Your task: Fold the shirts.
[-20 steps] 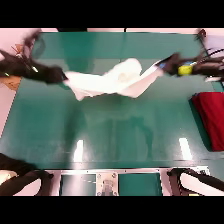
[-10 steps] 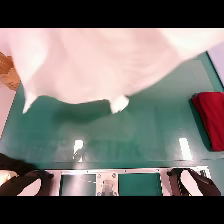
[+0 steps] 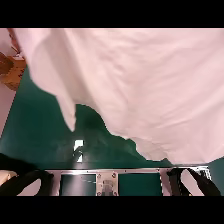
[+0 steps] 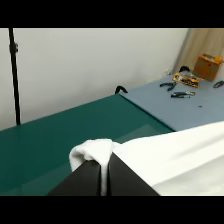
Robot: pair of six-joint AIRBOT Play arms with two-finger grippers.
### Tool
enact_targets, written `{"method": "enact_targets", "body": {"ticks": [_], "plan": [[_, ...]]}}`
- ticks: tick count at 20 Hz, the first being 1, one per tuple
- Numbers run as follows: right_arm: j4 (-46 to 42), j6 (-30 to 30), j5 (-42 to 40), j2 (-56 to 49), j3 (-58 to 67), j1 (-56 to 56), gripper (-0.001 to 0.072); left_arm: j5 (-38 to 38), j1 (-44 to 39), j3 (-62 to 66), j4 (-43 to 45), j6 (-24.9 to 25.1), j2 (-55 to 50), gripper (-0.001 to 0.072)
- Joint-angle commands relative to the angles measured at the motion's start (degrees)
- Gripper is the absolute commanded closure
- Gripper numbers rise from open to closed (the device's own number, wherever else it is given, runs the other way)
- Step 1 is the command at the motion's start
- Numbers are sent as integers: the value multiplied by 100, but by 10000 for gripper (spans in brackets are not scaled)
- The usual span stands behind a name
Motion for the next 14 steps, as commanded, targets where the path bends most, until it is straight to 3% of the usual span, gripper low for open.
{"method": "enact_targets", "body": {"ticks": [1, 4, 8, 13, 14], "plan": [[-68, -219, 13, -656, -686, -4, 693, 17, -9, -490, -129, 105, -796, 685], [-68, -717, -188, -1480, -1799, 219, 693, -48, -269, -505, -127, 114, -2149, 686], [-68, -1314, -868, -2868, -2959, 750, 693, 511, -710, -505, -155, 256, -3969, 686], [-63, -1384, -1019, -4402, -3067, 1119, 693, 970, -824, -505, -214, 203, -4854, 683], [-68, -1381, -1019, -4500, -3067, 1115, 661, 944, -778, -503, -219, 203, -4839, 575]]}}
